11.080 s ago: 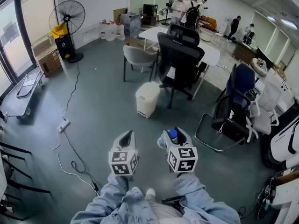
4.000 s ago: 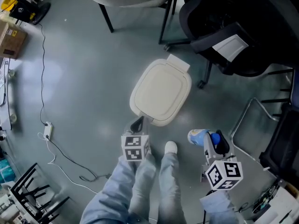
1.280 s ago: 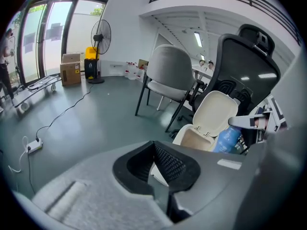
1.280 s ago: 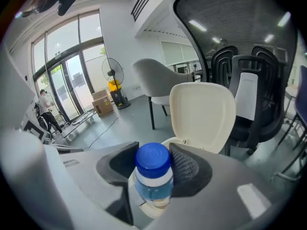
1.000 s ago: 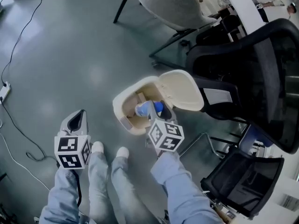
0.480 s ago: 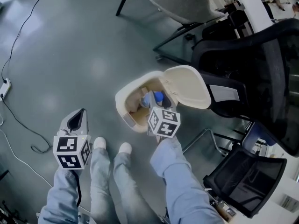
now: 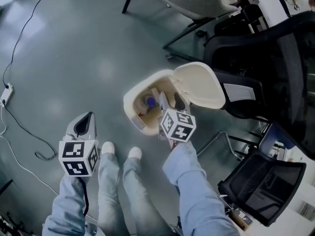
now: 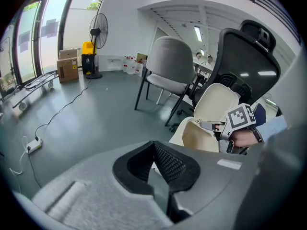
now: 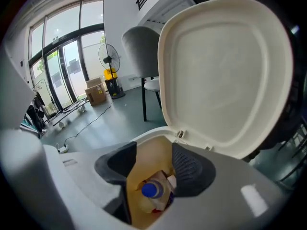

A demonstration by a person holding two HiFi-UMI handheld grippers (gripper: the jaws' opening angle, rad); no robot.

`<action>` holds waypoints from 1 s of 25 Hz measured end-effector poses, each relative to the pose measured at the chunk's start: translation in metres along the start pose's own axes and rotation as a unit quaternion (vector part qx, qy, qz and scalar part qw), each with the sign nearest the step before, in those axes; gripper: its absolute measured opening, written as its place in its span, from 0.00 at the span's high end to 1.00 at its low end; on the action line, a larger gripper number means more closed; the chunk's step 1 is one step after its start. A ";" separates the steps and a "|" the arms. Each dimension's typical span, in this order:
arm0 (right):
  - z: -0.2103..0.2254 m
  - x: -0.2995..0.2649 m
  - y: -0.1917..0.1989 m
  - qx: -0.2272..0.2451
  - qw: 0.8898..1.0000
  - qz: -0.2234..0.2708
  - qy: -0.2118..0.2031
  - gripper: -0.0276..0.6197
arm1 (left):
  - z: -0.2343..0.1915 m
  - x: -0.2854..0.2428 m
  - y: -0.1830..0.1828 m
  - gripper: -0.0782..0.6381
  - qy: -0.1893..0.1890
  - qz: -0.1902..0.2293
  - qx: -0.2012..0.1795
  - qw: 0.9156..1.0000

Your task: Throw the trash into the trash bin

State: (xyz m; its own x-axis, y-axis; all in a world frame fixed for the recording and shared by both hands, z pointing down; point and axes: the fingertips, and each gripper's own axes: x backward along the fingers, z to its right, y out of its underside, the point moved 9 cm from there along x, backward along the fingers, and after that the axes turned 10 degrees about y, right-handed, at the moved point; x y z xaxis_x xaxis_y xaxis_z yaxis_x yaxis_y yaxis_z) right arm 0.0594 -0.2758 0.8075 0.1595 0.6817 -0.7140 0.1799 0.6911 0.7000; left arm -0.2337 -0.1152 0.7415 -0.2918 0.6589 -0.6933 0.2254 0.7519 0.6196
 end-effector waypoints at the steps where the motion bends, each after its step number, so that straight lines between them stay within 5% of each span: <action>1: 0.002 0.002 0.000 -0.006 1.000 0.001 0.002 0.60 | 0.002 0.000 0.001 0.88 0.001 0.000 0.000 1.000; 17: 0.021 0.062 -0.014 -0.022 0.999 0.023 -0.014 0.62 | 0.047 0.017 -0.005 0.88 0.013 0.015 -0.018 1.000; 25: 0.035 0.158 -0.043 -0.009 1.000 0.000 -0.018 0.85 | 0.105 0.066 -0.041 0.88 0.029 0.043 -0.035 0.998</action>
State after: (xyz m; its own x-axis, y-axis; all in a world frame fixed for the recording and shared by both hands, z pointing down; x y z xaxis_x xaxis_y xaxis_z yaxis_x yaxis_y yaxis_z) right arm 0.1111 -0.2059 0.6645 0.1951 0.6729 -0.7135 0.1632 0.6951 0.7001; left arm -0.1647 -0.1003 0.6320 -0.3285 0.7174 -0.6144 0.1866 0.6870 0.7023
